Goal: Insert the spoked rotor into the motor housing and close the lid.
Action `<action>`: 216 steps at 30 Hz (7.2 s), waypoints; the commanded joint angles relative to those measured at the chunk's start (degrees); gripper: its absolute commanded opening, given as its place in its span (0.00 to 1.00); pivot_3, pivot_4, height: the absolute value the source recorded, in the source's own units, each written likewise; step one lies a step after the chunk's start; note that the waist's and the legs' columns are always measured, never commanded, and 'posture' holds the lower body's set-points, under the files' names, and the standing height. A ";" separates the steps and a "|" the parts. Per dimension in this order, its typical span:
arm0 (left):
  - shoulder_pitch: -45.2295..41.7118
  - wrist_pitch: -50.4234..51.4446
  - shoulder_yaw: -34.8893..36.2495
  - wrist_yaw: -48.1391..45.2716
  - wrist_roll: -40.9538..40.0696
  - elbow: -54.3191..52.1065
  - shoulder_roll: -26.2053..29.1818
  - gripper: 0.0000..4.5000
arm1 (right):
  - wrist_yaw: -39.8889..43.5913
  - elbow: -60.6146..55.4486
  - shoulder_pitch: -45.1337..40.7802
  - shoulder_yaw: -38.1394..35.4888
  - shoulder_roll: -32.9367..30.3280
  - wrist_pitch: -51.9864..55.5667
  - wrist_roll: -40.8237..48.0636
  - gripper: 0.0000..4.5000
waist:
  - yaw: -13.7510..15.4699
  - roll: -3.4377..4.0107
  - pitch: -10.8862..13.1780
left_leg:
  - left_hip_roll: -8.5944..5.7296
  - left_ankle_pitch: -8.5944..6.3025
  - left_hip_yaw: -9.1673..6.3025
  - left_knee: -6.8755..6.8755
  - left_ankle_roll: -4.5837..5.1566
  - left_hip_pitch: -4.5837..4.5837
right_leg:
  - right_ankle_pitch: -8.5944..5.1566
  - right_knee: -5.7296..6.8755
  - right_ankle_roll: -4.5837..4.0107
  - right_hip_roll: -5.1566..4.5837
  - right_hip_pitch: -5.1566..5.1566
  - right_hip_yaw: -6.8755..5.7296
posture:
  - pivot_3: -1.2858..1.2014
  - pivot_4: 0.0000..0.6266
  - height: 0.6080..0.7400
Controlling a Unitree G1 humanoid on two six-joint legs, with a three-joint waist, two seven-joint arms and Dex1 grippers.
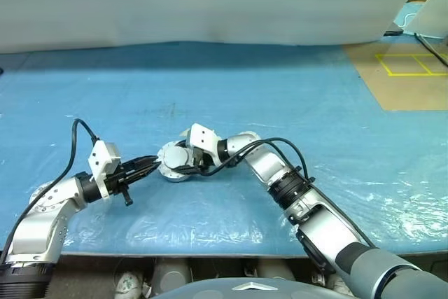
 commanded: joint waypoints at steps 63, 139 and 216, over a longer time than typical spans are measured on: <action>-12.39 -7.53 -13.68 1.84 16.40 16.51 -2.58 0.00 | -3.92 -5.67 2.39 -5.91 -4.02 1.94 2.38 0.99 | 1.84 0.33 -0.81 | -0.83 -0.01 -0.15 -1.69 0.02 -0.24 | -0.05 -1.08 0.12 -0.37 -0.44 0.42 | 0.52 0.24 1.00; -15.37 -11.18 -14.31 -0.14 16.95 21.55 -1.73 0.00 | -13.41 -6.29 5.02 -31.62 2.15 58.40 37.03 0.26 | 1.73 0.28 -0.76 | -0.72 0.05 0.00 -1.49 -0.47 -0.46 | -0.22 -1.04 -0.16 -0.07 -0.36 0.26 | 0.52 0.24 1.00; -34.22 34.57 11.60 27.82 -43.75 20.22 -32.54 0.99 | -43.76 -20.38 -3.73 -54.98 7.38 62.27 74.05 0.26 | 2.43 -0.38 -0.13 | -0.77 0.07 -1.40 -0.02 -0.54 -2.30 | 0.14 -0.34 0.34 0.12 -1.07 -0.50 | 0.52 0.24 1.00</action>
